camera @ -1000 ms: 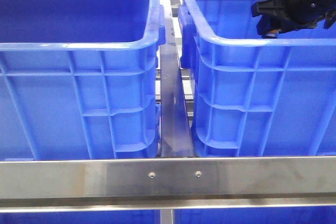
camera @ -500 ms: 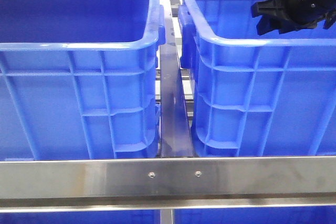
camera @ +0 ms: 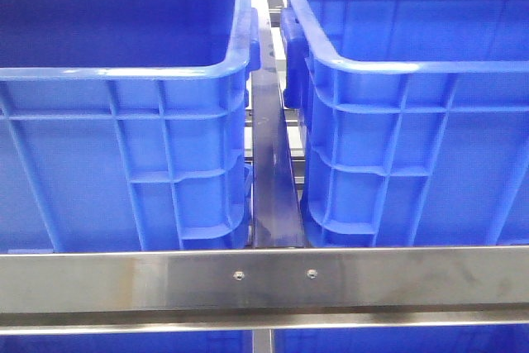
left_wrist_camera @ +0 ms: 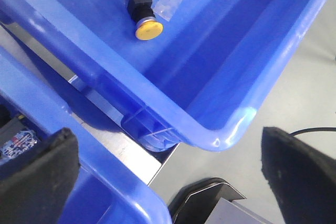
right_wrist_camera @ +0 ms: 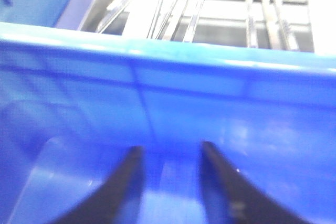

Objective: Pick red and yellow buttons and place in box
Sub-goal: 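Move the left gripper back over the bin of buttons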

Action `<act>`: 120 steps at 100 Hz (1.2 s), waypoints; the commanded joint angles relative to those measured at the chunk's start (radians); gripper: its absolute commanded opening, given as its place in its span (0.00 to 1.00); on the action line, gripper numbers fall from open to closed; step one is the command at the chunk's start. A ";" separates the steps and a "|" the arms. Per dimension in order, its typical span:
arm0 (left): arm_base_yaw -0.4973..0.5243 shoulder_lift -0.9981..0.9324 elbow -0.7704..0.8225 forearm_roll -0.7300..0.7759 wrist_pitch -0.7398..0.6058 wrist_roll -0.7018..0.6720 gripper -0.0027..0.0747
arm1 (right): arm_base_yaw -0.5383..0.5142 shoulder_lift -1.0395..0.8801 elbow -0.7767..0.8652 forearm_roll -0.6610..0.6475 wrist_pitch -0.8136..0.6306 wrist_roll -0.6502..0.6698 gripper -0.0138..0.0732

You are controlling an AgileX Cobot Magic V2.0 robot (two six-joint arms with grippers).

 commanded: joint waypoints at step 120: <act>0.465 0.072 -0.028 0.153 0.179 -0.240 0.87 | -0.004 -0.496 0.376 0.011 0.078 -0.006 0.08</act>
